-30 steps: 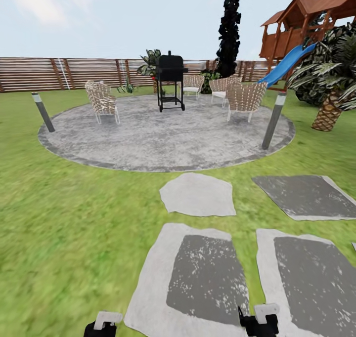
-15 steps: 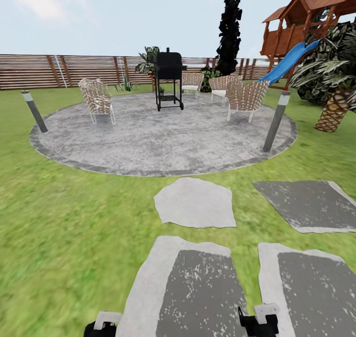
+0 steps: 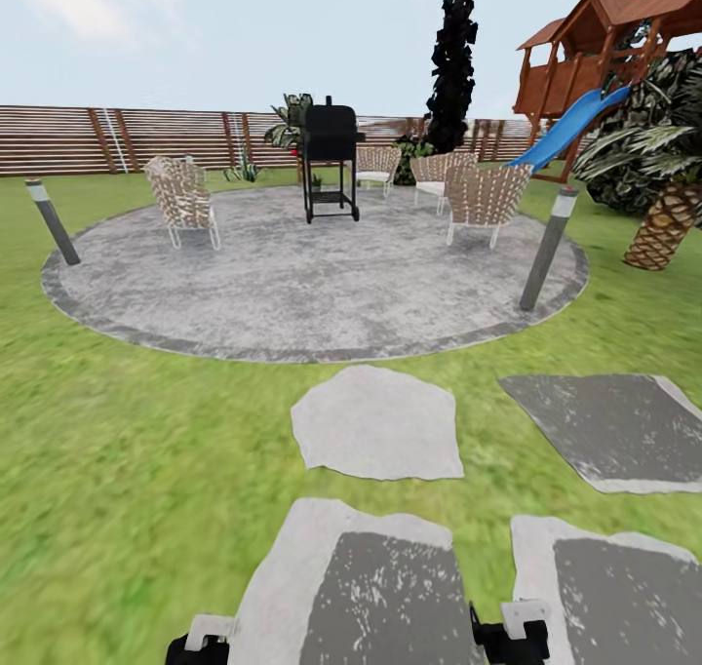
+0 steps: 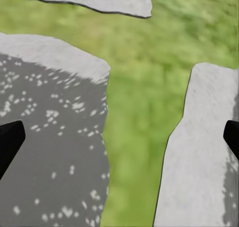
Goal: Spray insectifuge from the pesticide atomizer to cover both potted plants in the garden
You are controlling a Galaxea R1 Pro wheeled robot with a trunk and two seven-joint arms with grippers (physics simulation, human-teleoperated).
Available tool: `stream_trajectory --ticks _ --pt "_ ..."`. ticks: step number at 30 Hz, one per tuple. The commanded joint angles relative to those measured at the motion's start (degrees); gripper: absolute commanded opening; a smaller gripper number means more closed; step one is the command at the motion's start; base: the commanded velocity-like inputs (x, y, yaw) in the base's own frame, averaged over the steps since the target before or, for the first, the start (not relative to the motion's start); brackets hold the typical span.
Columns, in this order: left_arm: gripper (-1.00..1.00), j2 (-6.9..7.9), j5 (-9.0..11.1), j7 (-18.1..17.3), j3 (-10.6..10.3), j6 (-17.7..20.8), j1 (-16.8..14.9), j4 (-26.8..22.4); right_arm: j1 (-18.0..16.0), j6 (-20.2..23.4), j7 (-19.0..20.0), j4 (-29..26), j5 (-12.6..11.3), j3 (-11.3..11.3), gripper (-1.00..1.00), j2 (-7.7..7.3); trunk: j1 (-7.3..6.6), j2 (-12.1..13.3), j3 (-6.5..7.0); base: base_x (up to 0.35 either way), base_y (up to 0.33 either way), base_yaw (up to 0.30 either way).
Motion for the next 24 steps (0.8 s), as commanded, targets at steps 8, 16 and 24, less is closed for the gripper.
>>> stream_trajectory --ticks 8,16,24 --pt "-1.0 0.02 0.6 -0.18 -0.41 -0.19 -0.04 0.05 -0.05 -0.16 -0.24 0.08 0.61 -0.34 1.0 0.02 0.02 -0.02 -0.05 0.323 -0.114 0.0" --pt "-1.0 0.02 0.6 -0.18 -0.41 -0.19 -0.04 0.05 -0.07 -0.14 -0.24 0.07 0.61 -0.34 1.0 0.02 0.02 -0.02 -0.05 0.323 -0.114 0.0" --pt "-1.0 0.02 0.6 -0.19 -0.41 -0.19 -0.04 0.05 -0.05 -0.15 -0.24 0.07 0.61 -0.34 1.0 0.02 0.02 -0.02 -0.05 0.323 -0.114 0.0"
